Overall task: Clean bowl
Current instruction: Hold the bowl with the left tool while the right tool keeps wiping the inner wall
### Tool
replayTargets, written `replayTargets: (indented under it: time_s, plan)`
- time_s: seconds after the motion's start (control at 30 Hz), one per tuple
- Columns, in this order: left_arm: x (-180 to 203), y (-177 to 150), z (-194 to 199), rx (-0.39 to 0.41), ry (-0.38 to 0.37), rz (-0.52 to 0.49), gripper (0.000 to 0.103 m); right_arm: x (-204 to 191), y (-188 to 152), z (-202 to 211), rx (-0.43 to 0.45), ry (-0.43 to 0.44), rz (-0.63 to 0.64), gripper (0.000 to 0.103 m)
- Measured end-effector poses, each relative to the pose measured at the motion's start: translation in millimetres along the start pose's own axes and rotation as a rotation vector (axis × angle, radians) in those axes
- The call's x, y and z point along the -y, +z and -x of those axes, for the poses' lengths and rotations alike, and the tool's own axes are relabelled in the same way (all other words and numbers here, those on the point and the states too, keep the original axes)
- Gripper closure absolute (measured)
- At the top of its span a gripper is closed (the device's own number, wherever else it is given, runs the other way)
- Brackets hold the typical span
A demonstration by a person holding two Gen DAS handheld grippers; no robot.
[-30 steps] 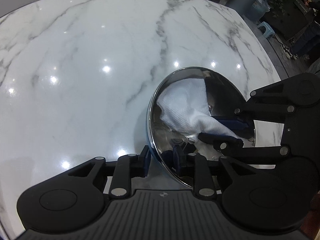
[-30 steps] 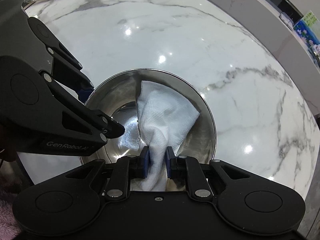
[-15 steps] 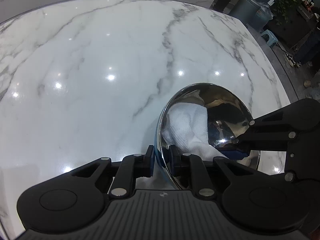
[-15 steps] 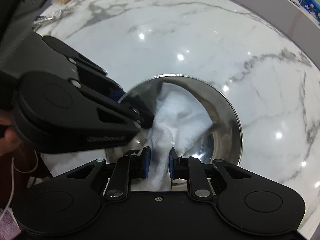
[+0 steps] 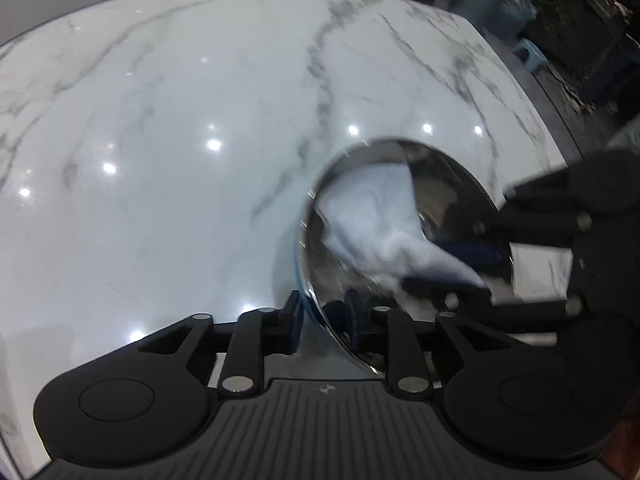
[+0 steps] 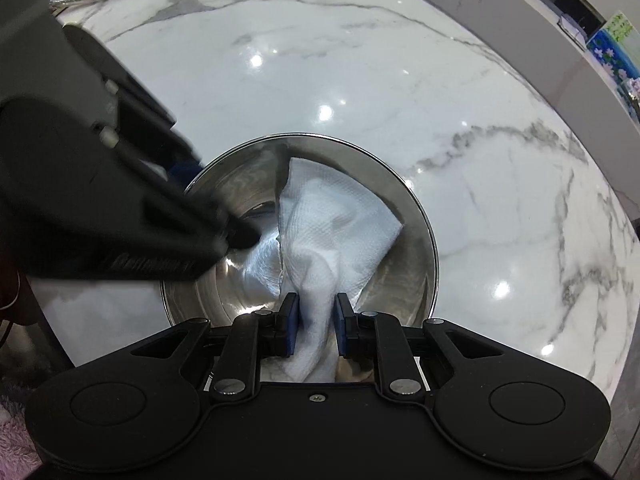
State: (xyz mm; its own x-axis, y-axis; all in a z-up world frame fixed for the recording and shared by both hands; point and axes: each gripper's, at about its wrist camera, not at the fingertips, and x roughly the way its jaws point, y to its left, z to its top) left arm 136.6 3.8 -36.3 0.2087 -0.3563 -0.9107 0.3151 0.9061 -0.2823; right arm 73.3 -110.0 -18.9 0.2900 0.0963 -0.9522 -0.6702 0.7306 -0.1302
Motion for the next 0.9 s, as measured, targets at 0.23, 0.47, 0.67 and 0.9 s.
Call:
replayTargets:
  time_s: [0.23, 0.47, 0.67, 0.9]
  plan:
    - [0.4, -1.1, 0.9, 0.008, 0.003, -0.008, 0.083, -6.0, -11.9, 8.8, 0.003, 0.025, -0.029, 0.087]
    - [-2.3, 1.6, 2.9, 0.032, 0.02, 0.004, 0.089, -3.0, -15.7, 34.3, 0.019, 0.234, -0.167, 0.086]
    - [-3.8, 2.2, 3.5, 0.04, 0.025, 0.004, 0.089, -7.2, -20.9, 31.5, -0.02, 0.22, -0.142, 0.086]
    - [-2.7, 2.3, 3.8, 0.042, 0.035, 0.0, 0.089, -40.4, -31.4, 35.0, -0.01, -0.093, 0.107, 0.087]
